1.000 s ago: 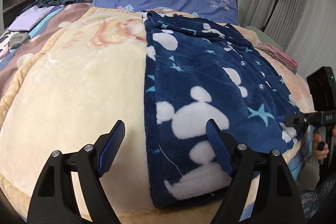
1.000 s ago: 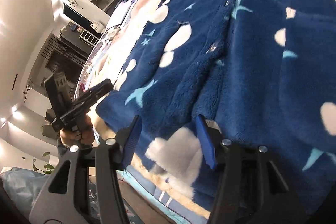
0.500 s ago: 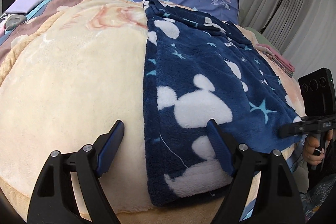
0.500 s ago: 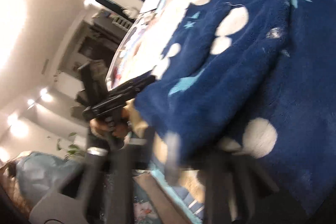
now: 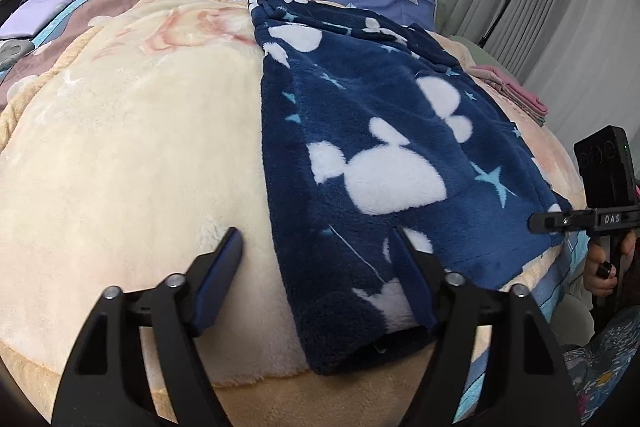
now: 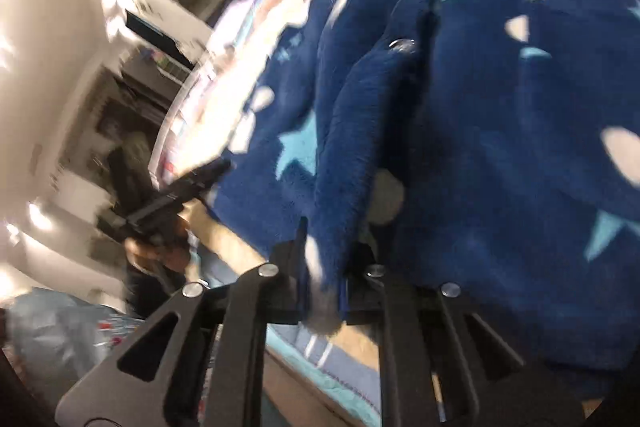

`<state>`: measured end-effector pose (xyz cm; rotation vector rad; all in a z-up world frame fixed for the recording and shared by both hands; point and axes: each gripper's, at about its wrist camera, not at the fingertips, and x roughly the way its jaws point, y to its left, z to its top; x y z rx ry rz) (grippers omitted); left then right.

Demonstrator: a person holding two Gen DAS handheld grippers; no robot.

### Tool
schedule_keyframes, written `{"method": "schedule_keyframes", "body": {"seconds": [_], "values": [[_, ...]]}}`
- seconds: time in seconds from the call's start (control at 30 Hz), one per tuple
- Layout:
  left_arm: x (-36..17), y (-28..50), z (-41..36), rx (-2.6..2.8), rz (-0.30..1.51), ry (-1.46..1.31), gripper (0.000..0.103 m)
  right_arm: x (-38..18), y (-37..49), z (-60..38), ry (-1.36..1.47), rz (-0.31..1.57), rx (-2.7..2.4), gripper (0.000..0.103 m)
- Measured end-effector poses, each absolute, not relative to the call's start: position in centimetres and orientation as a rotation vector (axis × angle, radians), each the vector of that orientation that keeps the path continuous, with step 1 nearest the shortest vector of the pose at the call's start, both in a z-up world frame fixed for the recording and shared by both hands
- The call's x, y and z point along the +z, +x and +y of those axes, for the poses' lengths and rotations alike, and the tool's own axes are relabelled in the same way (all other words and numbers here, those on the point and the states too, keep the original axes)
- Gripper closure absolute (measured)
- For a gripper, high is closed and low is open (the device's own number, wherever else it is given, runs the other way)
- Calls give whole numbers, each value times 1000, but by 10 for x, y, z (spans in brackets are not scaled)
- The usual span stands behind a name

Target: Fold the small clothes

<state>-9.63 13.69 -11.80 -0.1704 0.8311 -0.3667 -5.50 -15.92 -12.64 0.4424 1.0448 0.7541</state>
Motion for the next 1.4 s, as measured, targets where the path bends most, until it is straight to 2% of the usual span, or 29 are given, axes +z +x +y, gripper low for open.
{"method": "schedule_keyframes", "body": {"seconds": [0.03, 0.07, 0.1, 0.17, 0.3, 0.4, 0.43, 0.5, 0.57, 0.6, 0.8, 0.9, 1.03, 1.07, 1.1, 1.13, 1.17, 1.2, 1.27, 1.4], "values": [[-117, -97, 136, -381, 831, -170, 47, -121, -58, -165, 436, 1019, 735, 72], [-117, -98, 134, -398, 829, -165, 63, -111, -63, -177, 416, 956, 691, 66], [-114, -100, 131, -427, 819, -153, 85, -103, -66, -188, 406, 912, 661, 61], [-104, -107, 128, -437, 777, -126, 90, -86, -71, -216, 413, 837, 570, 61], [-66, -129, 134, -432, 641, -76, 90, -89, -72, -282, 459, 823, 248, 61], [-75, -126, 138, -422, 686, -79, 90, -118, -68, -317, 556, 884, 162, 61], [-84, -121, 138, -418, 723, -90, 89, -127, -68, -321, 595, 903, 185, 59], [-101, -113, 139, -387, 783, -109, 82, -142, -67, -322, 670, 909, 274, 54], [-112, -108, 141, -354, 815, -137, 47, -142, -66, -322, 660, 889, 320, 50], [-114, -107, 143, -347, 816, -156, 41, -140, -65, -314, 661, 889, 343, 47], [-126, -86, 141, -383, 843, -264, 25, -140, -48, -299, 619, 932, 394, 41], [-122, -90, 133, -385, 890, -263, 26, -136, -55, -299, 573, 949, 395, 41], [-114, -113, 136, -468, 904, -279, 40, -132, -79, -299, 531, 951, 484, 44], [-116, -112, 138, -466, 903, -286, 49, -135, -77, -300, 538, 947, 478, 46], [-118, -106, 140, -462, 898, -300, 63, -138, -72, -301, 561, 945, 469, 53], [-121, -97, 142, -449, 895, -331, 71, -144, -62, -302, 600, 943, 461, 69], [-124, -90, 144, -445, 896, -371, 86, -148, -55, -302, 623, 939, 453, 80], [-125, -82, 146, -450, 893, -434, 91, -151, -49, -302, 655, 946, 453, 91], [-112, -79, 147, -433, 847, -465, 92, -142, -46, -301, 724, 909, 459, 92], [-32, -98, 137, -467, 634, -361, 93, -70, -67, -299, 644, 672, 544, 93]]}}
